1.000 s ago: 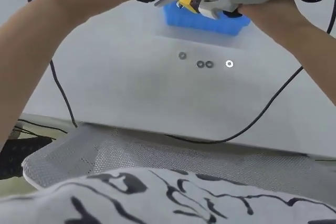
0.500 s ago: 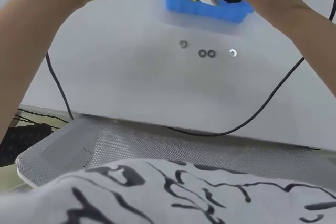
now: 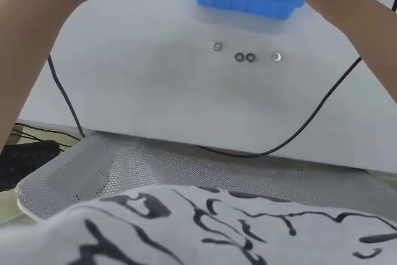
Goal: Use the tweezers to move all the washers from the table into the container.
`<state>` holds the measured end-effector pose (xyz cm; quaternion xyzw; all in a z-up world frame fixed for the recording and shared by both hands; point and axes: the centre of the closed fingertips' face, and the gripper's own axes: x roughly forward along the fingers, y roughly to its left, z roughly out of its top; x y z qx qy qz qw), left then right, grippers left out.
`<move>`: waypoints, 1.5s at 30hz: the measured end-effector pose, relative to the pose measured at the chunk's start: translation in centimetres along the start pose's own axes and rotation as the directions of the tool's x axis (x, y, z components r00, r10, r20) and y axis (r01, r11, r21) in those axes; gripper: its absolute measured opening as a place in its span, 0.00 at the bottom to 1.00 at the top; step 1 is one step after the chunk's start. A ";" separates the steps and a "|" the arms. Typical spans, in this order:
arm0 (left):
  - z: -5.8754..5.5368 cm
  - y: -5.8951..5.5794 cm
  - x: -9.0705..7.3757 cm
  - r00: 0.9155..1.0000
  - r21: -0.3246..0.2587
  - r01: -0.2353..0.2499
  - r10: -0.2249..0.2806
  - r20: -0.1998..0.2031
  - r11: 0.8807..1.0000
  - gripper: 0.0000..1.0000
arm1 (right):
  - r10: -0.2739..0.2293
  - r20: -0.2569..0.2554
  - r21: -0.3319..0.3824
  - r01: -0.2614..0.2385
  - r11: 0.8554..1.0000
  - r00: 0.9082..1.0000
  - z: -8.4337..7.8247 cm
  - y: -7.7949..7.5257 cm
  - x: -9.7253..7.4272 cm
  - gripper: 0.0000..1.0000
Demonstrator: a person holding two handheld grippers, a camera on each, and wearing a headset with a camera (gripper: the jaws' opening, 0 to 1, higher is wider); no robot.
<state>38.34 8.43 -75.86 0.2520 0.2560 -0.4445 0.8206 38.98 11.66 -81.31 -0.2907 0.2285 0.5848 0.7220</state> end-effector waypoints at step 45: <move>2.6 -5.0 -6.1 0.996 -0.048 -0.027 0.031 0.083 0.998 0.00 | -0.062 0.175 0.194 0.028 0.981 0.983 3.2 5.8 -5.5 0.06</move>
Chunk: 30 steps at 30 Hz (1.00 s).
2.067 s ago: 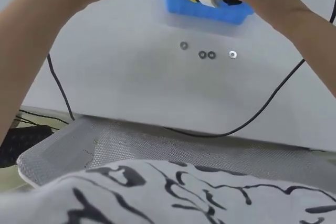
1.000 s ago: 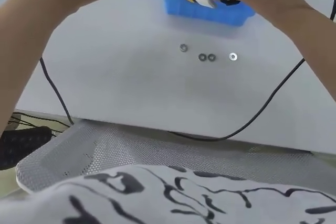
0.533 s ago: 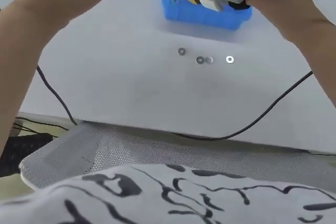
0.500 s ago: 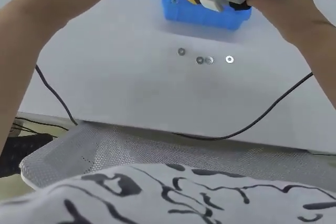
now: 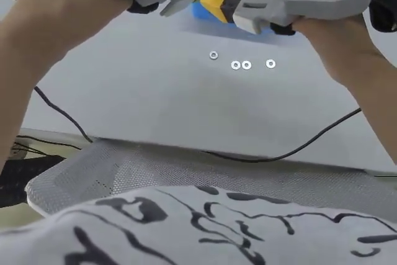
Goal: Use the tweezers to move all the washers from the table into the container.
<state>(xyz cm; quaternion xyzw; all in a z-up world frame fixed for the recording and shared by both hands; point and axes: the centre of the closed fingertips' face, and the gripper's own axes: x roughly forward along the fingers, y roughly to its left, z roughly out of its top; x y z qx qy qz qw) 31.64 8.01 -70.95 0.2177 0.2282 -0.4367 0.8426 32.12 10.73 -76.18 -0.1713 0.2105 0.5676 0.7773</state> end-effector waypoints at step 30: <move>-4.4 -2.7 2.7 0.993 -0.082 0.088 -0.094 -0.070 0.993 0.00 | 0.063 -0.116 0.126 -0.049 0.991 0.991 -5.1 1.9 1.5 0.07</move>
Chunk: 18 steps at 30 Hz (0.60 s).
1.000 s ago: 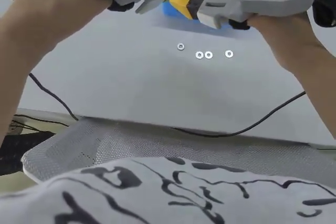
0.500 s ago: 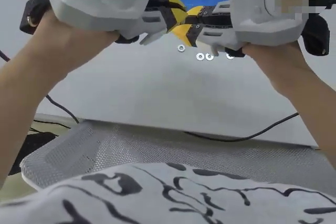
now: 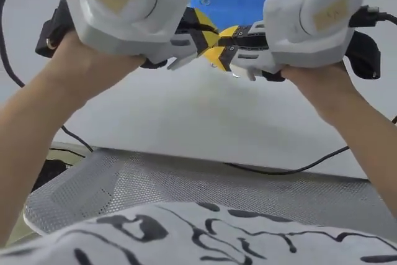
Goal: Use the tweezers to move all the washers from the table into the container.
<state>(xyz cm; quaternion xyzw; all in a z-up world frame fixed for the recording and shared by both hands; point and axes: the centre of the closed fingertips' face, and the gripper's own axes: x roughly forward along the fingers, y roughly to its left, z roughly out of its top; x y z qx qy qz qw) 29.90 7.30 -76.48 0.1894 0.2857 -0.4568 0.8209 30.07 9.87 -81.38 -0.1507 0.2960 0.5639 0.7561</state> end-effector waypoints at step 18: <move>0.3 -0.1 -0.3 1.000 -0.035 0.015 -0.016 -0.020 0.999 0.00 | -0.044 -0.017 -0.060 0.043 0.997 0.999 0.2 0.7 -0.4 0.04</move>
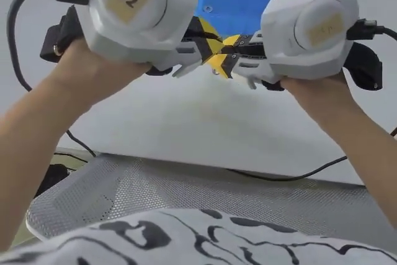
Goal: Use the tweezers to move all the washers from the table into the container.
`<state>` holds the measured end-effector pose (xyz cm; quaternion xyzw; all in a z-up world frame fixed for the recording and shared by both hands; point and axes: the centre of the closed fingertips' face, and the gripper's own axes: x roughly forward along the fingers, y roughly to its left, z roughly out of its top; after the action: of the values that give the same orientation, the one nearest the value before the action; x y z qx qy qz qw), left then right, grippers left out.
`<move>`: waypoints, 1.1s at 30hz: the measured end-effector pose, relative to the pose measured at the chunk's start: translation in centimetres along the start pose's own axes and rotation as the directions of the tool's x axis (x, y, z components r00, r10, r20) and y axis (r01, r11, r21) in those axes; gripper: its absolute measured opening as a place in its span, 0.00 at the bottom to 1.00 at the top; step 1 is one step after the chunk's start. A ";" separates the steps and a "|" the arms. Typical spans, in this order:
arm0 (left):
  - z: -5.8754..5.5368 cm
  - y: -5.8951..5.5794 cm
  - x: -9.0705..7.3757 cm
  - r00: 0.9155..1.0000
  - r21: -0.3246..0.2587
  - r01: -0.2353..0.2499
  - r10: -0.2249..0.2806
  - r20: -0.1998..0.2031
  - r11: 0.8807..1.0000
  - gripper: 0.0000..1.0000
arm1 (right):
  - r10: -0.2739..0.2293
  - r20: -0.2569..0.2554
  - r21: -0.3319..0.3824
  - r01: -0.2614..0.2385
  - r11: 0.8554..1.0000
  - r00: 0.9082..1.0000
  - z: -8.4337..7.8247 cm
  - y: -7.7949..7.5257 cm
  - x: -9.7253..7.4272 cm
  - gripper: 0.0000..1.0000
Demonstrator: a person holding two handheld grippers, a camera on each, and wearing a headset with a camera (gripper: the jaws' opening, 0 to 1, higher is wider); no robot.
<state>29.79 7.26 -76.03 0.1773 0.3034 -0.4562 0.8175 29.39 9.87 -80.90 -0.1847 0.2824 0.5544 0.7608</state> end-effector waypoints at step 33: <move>5.8 3.2 -2.2 0.990 0.153 -0.126 0.114 0.089 0.980 0.00 | -0.144 0.105 -0.083 0.153 0.985 0.984 6.0 -4.4 -3.0 0.03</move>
<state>33.57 7.02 -70.21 0.2413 0.2220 -0.4355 0.8383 34.26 9.80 -74.53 -0.2119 0.2047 0.5168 0.8038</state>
